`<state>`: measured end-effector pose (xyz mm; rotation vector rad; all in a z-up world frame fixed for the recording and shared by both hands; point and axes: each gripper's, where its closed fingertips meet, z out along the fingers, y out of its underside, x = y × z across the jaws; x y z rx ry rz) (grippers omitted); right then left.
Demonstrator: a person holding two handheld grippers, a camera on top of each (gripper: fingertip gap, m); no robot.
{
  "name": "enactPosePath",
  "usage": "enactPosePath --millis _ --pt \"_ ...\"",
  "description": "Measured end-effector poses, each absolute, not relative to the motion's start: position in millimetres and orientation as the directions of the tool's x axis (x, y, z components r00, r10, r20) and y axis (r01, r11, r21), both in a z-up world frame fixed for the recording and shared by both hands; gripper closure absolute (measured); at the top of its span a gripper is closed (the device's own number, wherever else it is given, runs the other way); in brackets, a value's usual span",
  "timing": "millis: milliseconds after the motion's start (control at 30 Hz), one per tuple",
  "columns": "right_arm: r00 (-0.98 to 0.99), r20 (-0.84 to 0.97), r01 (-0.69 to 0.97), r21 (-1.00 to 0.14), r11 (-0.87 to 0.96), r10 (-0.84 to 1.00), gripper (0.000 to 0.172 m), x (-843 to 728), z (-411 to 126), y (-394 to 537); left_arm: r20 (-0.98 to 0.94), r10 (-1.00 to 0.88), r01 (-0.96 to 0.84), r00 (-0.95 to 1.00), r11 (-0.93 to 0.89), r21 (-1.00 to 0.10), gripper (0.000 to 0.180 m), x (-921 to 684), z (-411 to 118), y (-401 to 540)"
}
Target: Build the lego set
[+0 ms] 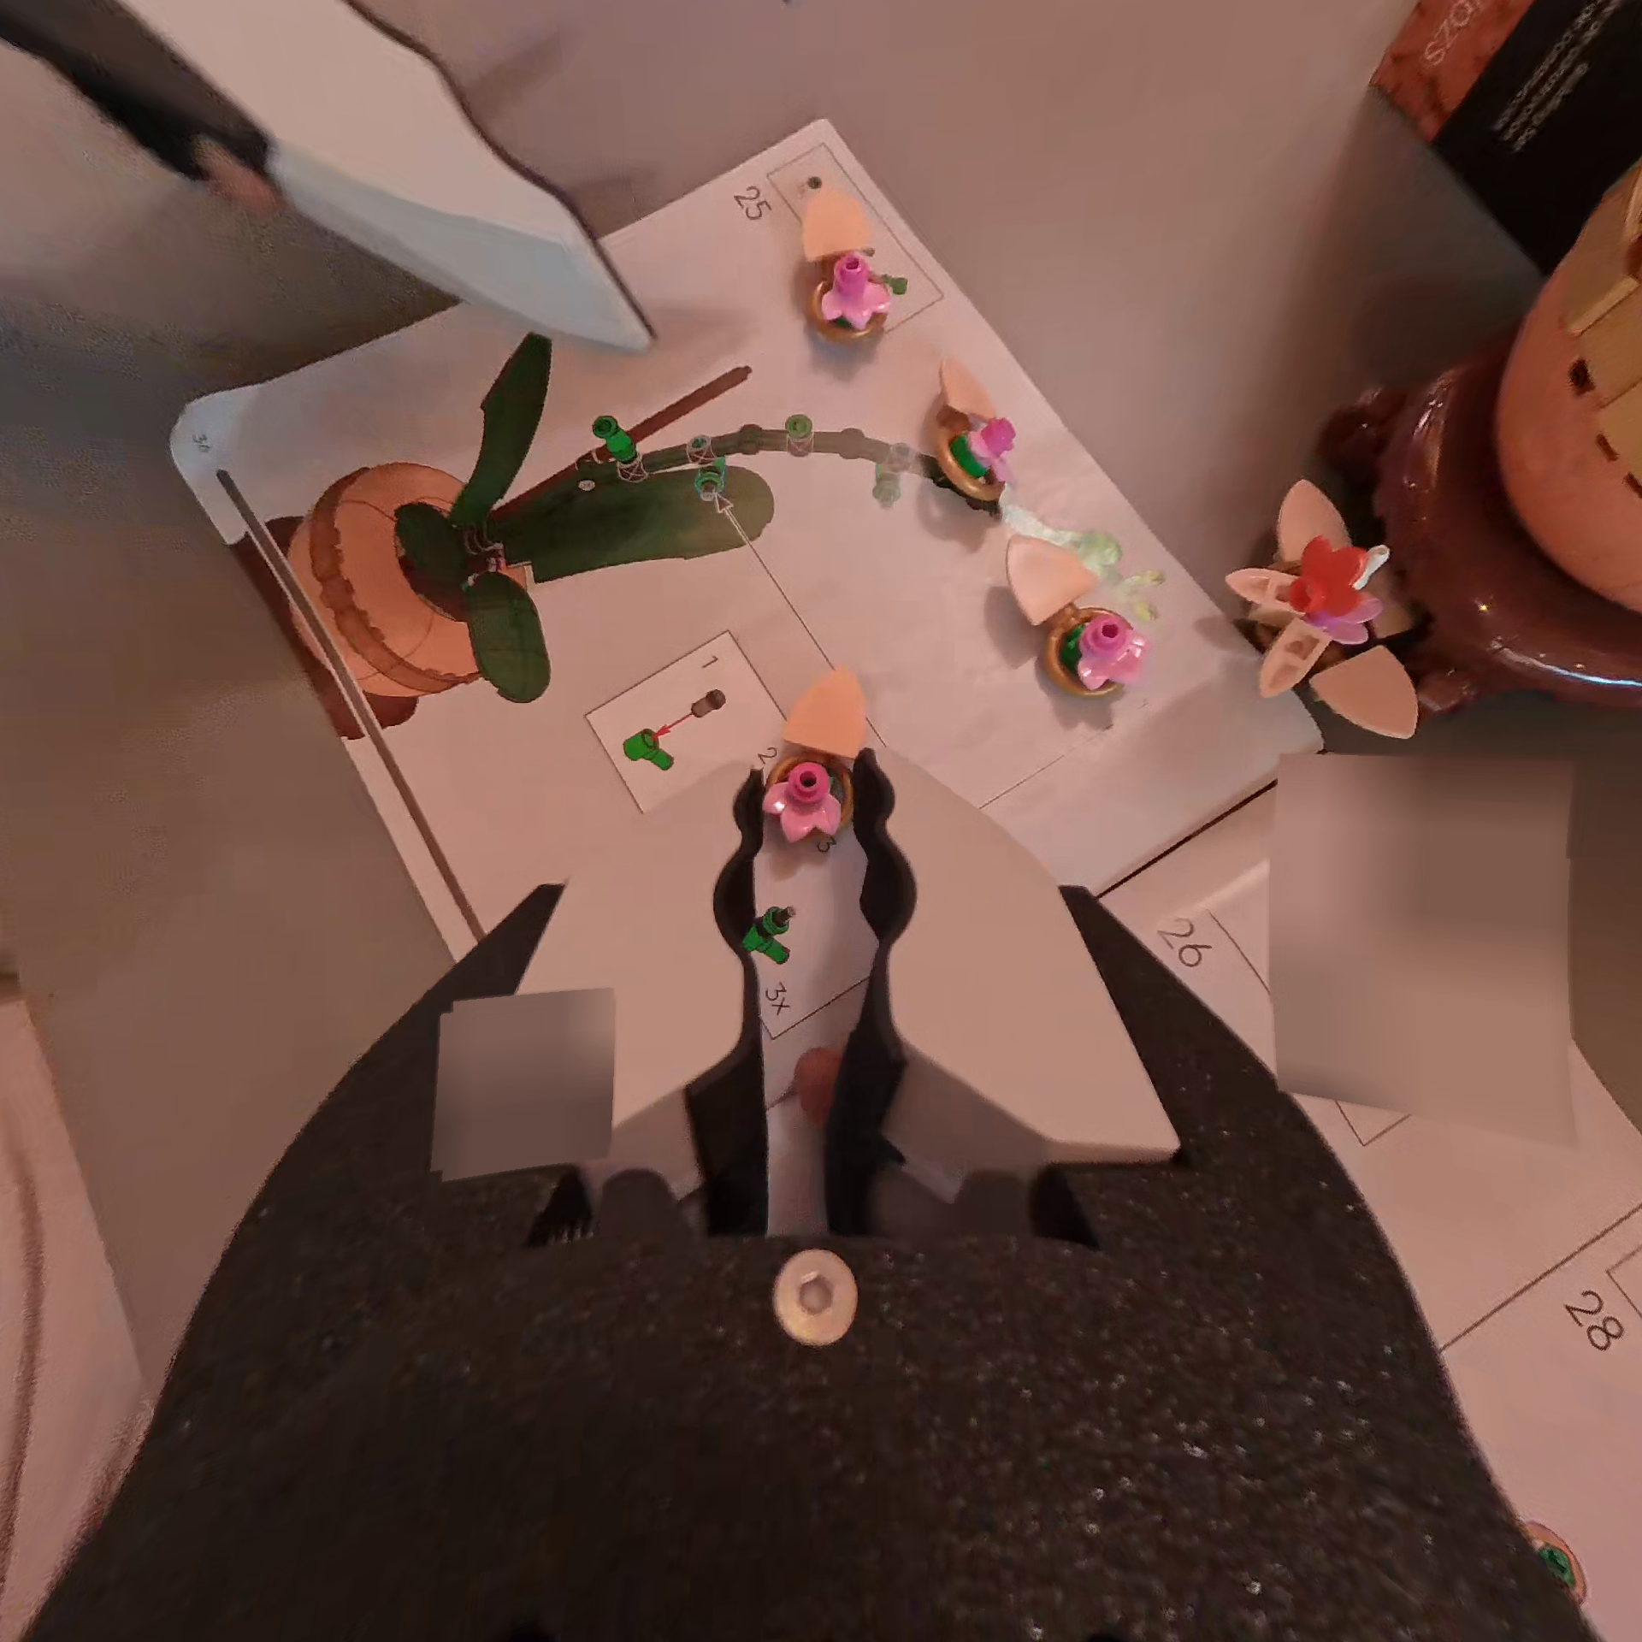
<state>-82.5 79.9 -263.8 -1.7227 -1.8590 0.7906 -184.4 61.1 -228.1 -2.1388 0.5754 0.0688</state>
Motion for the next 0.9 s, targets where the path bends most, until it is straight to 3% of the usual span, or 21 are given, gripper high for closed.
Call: enactPosePath --millis 200,367,433,567,900 --pt "-0.126 -0.055 0.723 -0.689 0.054 0.991 0.154 -82.3 -263.5 75.0 -0.312 -0.614 -0.640 0.725 -0.434 -0.633 0.131 -188.9 -249.3 89.0" --pt "-0.143 -0.055 0.689 -0.722 0.059 0.988 0.154 -95.6 -248.6 74.1 -0.264 -0.715 -0.694 0.647 -0.409 -0.593 0.146 -186.8 -255.9 93.3" --pt "-0.121 -0.016 0.650 -0.757 0.067 0.992 0.154 -111.2 -235.8 82.7 -0.291 -0.698 -0.706 0.654 -0.425 -0.567 0.156 -195.8 -256.5 94.0" --pt "-0.129 -0.002 0.600 -0.796 0.076 0.992 0.153 -154.7 -220.5 91.1 -0.282 -0.642 -0.663 0.713 -0.488 -0.568 0.159 -211.9 -257.4 85.4" --pt "-0.132 0.006 0.726 -0.680 0.100 0.991 0.153 -227.9 -257.0 109.0 -0.307 -0.474 -0.559 0.825 -0.605 -0.567 0.157 -258.6 -257.3 64.1"
